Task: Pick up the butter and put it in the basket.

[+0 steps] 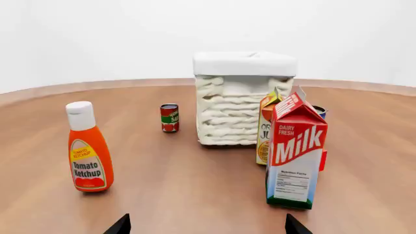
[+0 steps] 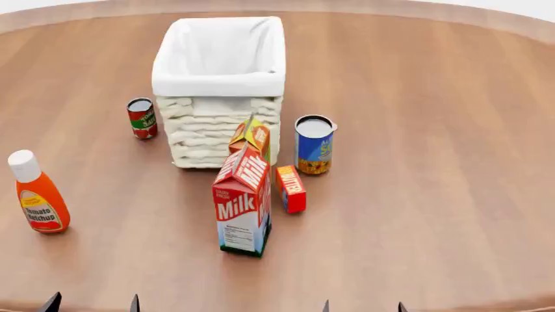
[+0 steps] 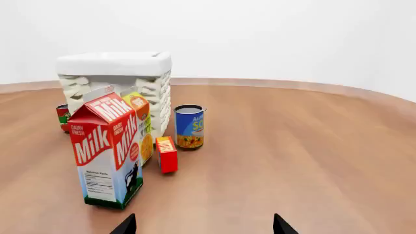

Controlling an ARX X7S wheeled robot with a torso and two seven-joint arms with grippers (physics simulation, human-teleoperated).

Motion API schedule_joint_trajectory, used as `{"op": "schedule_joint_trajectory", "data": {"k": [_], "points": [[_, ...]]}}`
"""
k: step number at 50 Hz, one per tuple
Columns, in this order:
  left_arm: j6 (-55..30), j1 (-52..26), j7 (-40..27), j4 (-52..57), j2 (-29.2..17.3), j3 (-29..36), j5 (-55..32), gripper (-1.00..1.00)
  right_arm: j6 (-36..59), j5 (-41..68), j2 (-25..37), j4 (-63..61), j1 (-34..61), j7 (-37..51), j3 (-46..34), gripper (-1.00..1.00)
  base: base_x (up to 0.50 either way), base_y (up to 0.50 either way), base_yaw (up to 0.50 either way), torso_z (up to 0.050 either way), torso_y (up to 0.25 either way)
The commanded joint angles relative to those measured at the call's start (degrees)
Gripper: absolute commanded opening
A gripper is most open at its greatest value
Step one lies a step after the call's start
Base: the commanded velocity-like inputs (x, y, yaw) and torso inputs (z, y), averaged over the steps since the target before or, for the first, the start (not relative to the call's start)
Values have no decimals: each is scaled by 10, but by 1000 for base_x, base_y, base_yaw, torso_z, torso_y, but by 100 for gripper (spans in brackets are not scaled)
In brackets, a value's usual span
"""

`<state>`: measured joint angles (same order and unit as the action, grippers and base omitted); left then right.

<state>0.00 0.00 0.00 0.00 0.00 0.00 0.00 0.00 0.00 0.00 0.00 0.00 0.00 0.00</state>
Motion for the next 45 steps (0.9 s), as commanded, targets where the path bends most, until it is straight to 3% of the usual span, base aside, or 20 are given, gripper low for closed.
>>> {"op": "schedule_joint_trajectory", "data": {"k": [1, 13, 15, 17, 18, 21, 26, 45], "points": [[5, -1, -9, -6, -8, 9, -8, 100, -1, 21, 21, 1, 1, 25, -25, 100, 0, 0, 0, 0, 0], [-14, -2, -37, 9, -27, 31, -26, 100, 4, 17, 36, -7, -1, 48, -44, 100, 0, 0, 0, 0, 0], [-8, -2, -53, -1, -36, 49, 14, 100, 8, 8, 41, -8, 0, 53, -50, 100, 0, 0, 0, 0, 0], [-40, -4, -35, 14, -28, 31, -46, 100, -19, 29, 37, -1, -1, 50, -43, 100, 0, 131, 0, 0, 0], [-86, -10, -39, 25, -26, 19, -70, 100, 14, 1, 47, -11, 1, 53, -59, 100, 0, 0, 500, 0, 0], [-27, -14, -54, -5, -33, 33, -37, 100, 14, 8, 47, -10, 3, 54, -59, 100, 0, 0, 500, 0, 0], [-11, -7, -57, -4, -39, 44, -33, 100, 14, 14, 50, -10, 3, 54, -63, 100, 0, 0, 500, 0, 0], [-10, -10, -71, 1, -52, 57, -48, 100, 25, 11, 65, -20, 7, 69, -85, 100, 0, 0, 500, 0, 0]]}}
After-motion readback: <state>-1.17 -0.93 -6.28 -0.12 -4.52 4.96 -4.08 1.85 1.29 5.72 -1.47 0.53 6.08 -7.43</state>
